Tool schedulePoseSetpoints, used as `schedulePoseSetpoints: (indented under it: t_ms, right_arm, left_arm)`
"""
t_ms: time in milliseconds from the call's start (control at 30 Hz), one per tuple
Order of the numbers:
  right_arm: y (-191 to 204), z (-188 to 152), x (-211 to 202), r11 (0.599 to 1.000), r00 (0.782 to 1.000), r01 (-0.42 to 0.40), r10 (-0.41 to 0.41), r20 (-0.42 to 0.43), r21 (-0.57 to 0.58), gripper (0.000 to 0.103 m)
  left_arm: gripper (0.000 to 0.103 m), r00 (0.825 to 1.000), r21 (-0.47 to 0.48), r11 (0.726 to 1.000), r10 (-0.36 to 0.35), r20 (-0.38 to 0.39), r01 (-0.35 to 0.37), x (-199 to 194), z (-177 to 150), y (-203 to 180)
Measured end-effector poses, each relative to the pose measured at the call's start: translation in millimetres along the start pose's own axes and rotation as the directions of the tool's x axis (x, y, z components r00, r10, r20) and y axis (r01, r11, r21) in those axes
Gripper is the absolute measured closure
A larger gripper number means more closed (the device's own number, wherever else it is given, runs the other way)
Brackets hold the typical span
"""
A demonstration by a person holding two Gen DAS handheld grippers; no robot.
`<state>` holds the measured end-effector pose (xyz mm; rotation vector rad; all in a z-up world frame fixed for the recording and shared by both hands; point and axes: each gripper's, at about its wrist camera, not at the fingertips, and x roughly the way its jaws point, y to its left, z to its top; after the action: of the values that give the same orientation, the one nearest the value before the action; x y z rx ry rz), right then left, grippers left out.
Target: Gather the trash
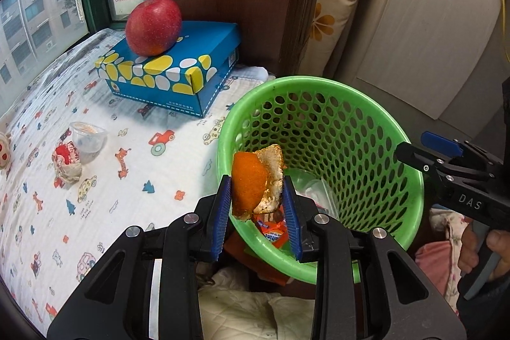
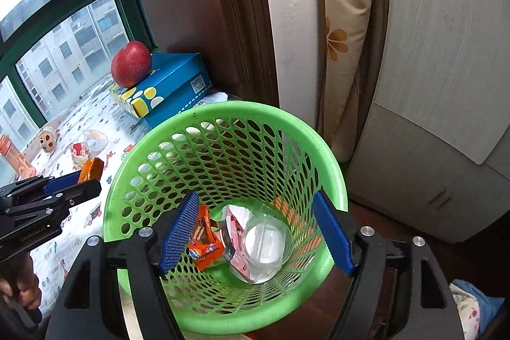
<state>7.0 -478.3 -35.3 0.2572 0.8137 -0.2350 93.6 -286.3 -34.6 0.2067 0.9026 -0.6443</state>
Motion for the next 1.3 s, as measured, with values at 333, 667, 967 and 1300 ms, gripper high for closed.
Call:
schedulePoseSetpoints:
  t_ms: [333, 667, 967, 1300]
  right_arm:
    - [-1, -3, -2, 1.0, 1.0, -0.012, 0.012, 0.003, 0.007, 0.032]
    - [15, -2, -5, 0.999, 0.999, -0.044, 0.044, 0.013, -0.014, 0.032]
    - [43, 2, -3, 0.995, 0.997, -0.082, 0.082, 0.009, -0.053, 0.031]
    - [81, 10, 1, 0.985, 0.99, -0.143, 0.144, 0.004, -0.097, 0.029]
  left_arm:
    - [0.045, 0.998, -0.016, 0.998, -0.053, 0.02, 0.053, 1, 2, -11]
    - [0.04, 0.999, -0.066, 0.997, 0.035, 0.016, -0.034, -10, -7, 19]
    - [0.04, 0.993, -0.159, 0.981, 0.115, 0.012, -0.111, -21, -17, 75]
    - [0.04, 0.965, -0.261, 0.93, 0.262, -0.024, -0.259, -22, -21, 151]
